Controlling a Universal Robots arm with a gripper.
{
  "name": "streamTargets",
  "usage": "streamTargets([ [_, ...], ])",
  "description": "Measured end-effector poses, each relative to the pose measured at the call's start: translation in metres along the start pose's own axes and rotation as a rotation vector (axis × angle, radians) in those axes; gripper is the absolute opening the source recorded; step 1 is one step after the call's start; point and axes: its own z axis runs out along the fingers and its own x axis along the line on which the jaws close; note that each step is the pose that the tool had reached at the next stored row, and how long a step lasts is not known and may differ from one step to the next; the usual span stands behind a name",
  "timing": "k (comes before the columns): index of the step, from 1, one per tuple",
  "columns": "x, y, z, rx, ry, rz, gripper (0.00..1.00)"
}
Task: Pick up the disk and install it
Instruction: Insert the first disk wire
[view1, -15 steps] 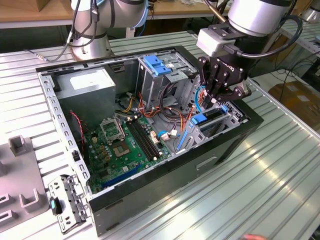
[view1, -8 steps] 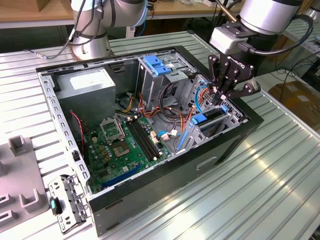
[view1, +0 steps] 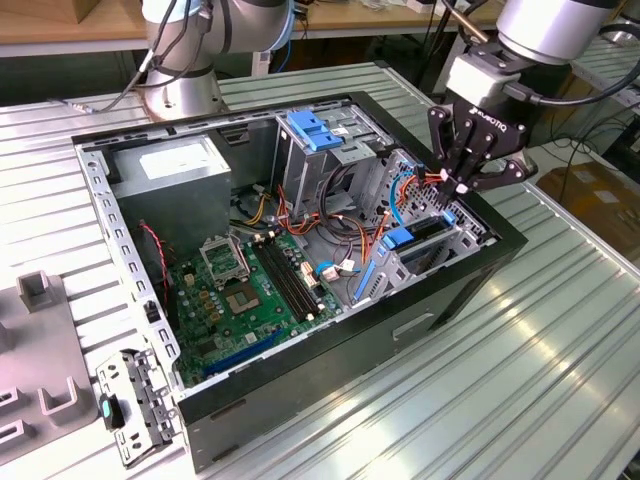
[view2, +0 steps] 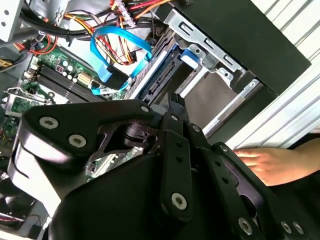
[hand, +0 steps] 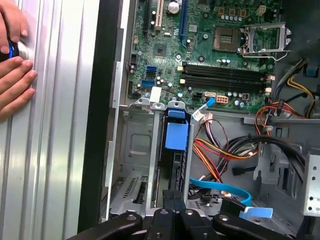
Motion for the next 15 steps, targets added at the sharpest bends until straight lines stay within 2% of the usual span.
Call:
streamTargets([
  [3,-0.0003,-0.0007,-0.0042,-0.0004,0.0001,-0.012,0.11],
  [7,0.0,-0.0041,-0.0046,0.0006,0.0003,-0.054,0.11],
  [10,0.0005,-0.0105,-0.0046,0.0016,0.0006,-0.089,0.11],
  [12,0.0006,-0.0136,-0.0046,0.0019,0.0007,-0.099,0.11],
  [13,0.0006,-0.0186,-0.0047,0.0022,0.0007,-0.111,0.11],
  [15,0.0004,-0.0224,-0.0047,0.0025,0.0008,-0.119,0.11],
])
